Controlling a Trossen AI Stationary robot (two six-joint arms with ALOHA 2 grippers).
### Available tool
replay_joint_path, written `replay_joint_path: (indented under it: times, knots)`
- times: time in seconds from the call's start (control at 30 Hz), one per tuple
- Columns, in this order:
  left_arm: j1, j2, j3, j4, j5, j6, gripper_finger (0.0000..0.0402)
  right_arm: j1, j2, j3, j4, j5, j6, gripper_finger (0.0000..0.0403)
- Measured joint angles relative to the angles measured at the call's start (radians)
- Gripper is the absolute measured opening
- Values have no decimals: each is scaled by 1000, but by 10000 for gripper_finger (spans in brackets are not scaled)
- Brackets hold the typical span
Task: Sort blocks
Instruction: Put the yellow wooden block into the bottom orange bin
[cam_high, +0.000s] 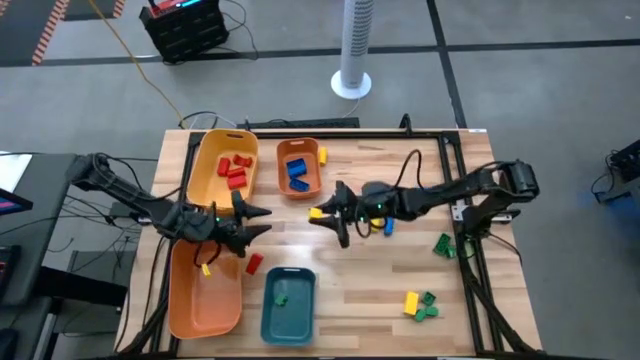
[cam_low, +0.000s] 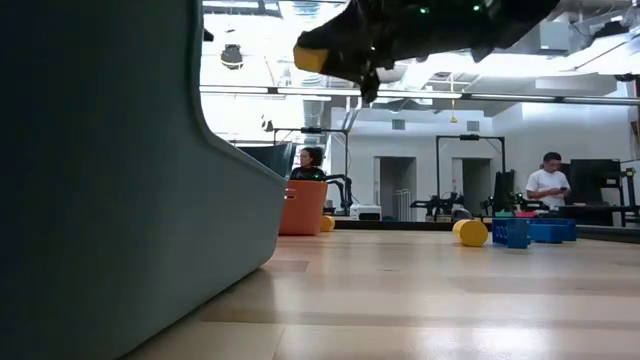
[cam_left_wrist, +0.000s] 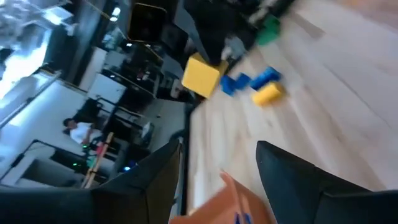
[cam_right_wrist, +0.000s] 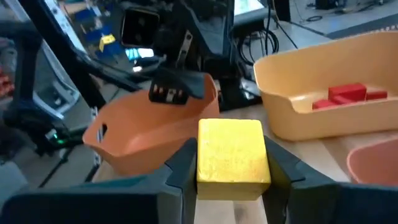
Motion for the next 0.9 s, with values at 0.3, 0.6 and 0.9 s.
replay_joint_path:
  times: [0.3,0.6,0.9]
  knots:
    - [184,0,36,69,224,-67,208,-24,0,122,-44,-43,43,133]
    - [235,74,86,144,353,47,208,-45,0,170,-73,-84,97,134]
    - [236,211,178,250,372,152,208,-53,0,176,-75,-136,144,134]
